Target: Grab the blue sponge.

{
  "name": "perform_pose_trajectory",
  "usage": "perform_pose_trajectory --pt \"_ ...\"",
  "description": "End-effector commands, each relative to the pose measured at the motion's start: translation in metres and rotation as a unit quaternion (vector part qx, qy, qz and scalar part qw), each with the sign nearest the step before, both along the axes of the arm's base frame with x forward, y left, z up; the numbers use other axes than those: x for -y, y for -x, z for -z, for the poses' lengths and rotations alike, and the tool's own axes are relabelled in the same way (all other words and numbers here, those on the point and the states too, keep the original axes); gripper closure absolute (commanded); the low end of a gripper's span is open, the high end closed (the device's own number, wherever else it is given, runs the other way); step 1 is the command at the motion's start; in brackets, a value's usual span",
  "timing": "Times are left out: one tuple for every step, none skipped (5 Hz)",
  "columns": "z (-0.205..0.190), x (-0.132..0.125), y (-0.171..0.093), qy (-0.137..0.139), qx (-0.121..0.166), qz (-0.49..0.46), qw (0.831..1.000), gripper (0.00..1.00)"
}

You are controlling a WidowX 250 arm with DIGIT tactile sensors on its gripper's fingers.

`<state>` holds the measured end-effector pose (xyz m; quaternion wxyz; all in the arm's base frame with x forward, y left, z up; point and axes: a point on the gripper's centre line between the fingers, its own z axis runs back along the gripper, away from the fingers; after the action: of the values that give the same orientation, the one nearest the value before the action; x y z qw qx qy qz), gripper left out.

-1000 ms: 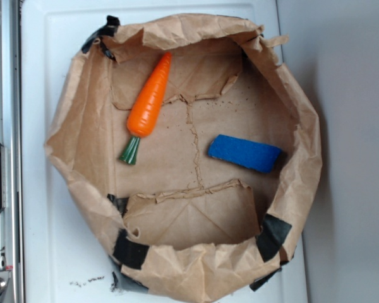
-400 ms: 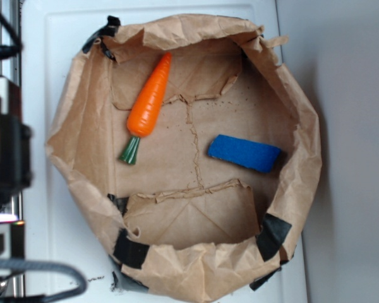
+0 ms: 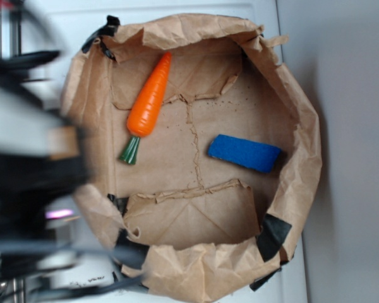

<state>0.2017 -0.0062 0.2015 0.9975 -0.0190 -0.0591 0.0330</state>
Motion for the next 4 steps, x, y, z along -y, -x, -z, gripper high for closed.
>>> perform_pose_trajectory --pt "0.021 -0.015 -0.054 -0.02 0.054 0.039 0.998 0.0" --pt "0.035 -0.025 -0.059 -0.003 0.052 0.099 0.994 0.0" --pt "0.048 -0.043 -0.072 -0.009 0.034 0.113 0.993 0.0" --pt "0.048 -0.043 -0.072 -0.009 0.034 0.113 0.993 0.0"
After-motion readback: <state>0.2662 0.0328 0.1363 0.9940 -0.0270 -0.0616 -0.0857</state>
